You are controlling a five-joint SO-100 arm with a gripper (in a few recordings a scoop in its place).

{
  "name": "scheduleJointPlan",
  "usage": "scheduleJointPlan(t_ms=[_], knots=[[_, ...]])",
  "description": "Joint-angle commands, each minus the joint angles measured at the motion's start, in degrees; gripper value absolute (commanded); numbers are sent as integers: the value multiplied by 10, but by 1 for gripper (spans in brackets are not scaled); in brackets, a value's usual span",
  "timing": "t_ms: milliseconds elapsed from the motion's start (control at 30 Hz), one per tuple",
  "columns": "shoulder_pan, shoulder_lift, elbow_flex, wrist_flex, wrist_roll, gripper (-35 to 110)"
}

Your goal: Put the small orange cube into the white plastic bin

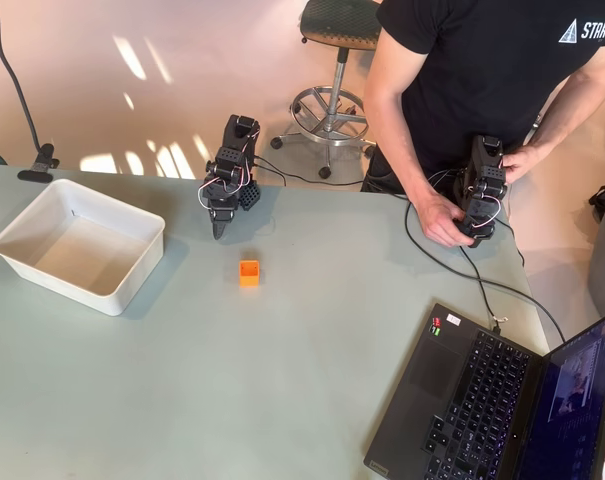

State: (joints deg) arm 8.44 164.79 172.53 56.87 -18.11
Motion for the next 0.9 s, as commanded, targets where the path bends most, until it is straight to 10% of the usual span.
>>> scheduleJointPlan(t_ms=[0, 867], knots=[[-1, -4, 0, 4, -3, 1], [-2, -4, -1, -1, -3, 1]])
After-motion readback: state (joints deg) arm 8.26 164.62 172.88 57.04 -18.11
